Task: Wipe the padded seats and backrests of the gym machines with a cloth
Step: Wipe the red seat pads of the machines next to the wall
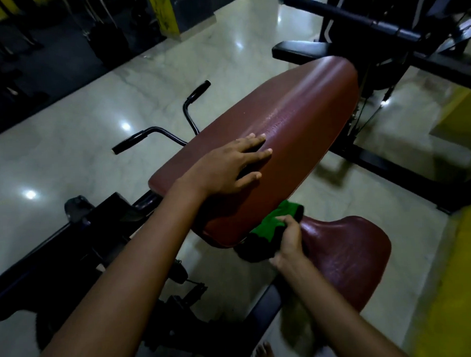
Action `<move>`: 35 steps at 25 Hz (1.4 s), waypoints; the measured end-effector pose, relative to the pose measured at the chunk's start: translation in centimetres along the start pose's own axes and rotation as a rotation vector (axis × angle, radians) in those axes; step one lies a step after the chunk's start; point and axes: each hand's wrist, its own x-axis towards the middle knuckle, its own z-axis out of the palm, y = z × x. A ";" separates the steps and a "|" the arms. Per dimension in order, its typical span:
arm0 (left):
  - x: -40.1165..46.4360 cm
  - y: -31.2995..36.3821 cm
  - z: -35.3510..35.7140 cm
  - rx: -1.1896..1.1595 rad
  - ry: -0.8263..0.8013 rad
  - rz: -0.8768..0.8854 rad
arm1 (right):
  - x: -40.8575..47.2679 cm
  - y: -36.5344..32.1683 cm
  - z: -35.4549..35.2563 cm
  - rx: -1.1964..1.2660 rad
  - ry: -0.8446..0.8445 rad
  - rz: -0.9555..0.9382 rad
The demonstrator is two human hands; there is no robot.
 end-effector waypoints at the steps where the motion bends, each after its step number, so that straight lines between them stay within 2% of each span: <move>1: -0.4 0.2 0.0 0.012 0.002 -0.015 | 1.2 -1.9 0.0 -0.010 0.020 -0.044; 5: -1.2 1.1 0.6 0.043 0.042 -0.064 | 4.5 -9.8 0.2 -0.115 0.089 -0.265; 8: -1.2 1.5 1.1 0.019 0.120 -0.112 | 5.8 -13.1 1.0 -0.339 0.330 -0.552; 9: -1.2 1.6 1.2 0.016 0.142 -0.137 | 6.0 -13.7 1.7 -0.461 0.362 -0.673; 11: -1.1 2.3 1.4 0.025 0.179 -0.185 | 5.7 -14.7 3.3 -0.829 0.218 -1.036; 13: -1.0 3.0 1.8 0.056 0.194 -0.253 | 5.3 -15.3 4.6 -1.201 -0.076 -1.401; 15: -1.2 3.7 2.4 0.081 0.239 -0.371 | 5.2 -16.5 5.7 -1.431 -0.304 -1.609; 17: -1.3 5.2 3.7 0.110 0.395 -0.518 | 5.8 -18.2 6.5 -1.584 -0.503 -1.718; 19: -1.1 7.3 5.8 0.184 0.542 -0.660 | 5.5 -19.7 7.1 -1.715 -0.745 -1.762; 21: -0.6 9.3 7.4 0.261 0.605 -0.777 | 5.0 -20.5 8.2 -1.821 -0.951 -1.791; 25: -0.2 11.4 7.6 0.309 0.686 -0.873 | 5.2 -18.9 12.4 -2.020 -1.226 -1.768; 31: 0.1 10.9 8.1 0.224 0.783 -0.885 | 5.1 -17.6 14.4 -2.056 -1.422 -1.680; 35: 1.0 11.4 8.9 0.158 0.821 -0.982 | 4.8 -17.5 15.7 -2.118 -1.533 -1.558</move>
